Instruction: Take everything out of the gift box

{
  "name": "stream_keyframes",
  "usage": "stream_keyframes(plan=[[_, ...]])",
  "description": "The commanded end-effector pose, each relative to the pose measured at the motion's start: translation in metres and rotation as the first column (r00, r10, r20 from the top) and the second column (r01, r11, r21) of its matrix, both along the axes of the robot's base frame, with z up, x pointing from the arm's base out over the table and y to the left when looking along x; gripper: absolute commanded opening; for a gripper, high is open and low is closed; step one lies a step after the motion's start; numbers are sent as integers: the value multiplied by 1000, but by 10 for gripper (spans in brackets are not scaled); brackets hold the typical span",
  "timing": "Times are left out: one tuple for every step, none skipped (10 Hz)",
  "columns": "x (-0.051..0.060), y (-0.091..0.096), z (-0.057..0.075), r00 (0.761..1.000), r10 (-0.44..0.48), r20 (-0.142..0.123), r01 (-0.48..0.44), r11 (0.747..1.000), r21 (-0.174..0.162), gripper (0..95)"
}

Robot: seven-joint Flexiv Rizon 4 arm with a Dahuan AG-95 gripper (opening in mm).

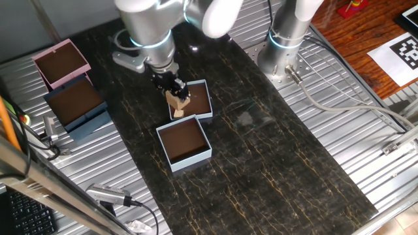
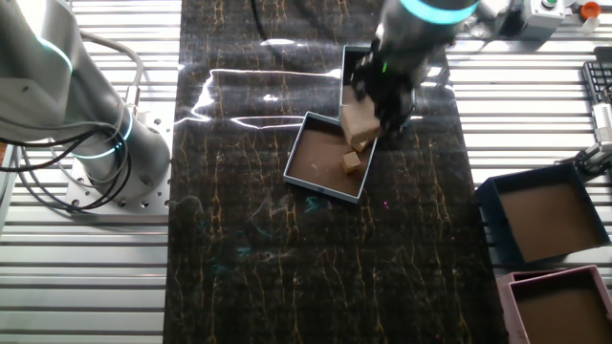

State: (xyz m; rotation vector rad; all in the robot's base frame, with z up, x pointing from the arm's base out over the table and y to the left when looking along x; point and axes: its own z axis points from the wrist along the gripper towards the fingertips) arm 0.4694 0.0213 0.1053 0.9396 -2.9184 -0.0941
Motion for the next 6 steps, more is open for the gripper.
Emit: stream_keyframes(plan=[[0, -6, -32, 1000, 11, 13, -11, 1000, 11, 0], [1, -3, -42, 999, 36, 22, -36, 999, 20, 380], [3, 0, -43, 999, 47, 24, -48, 998, 31, 570], [5, 1, -41, 998, 58, 23, -58, 998, 35, 760], [7, 2, -37, 997, 68, 20, -69, 997, 41, 760], [9, 4, -30, 997, 73, 14, -73, 996, 45, 950]])
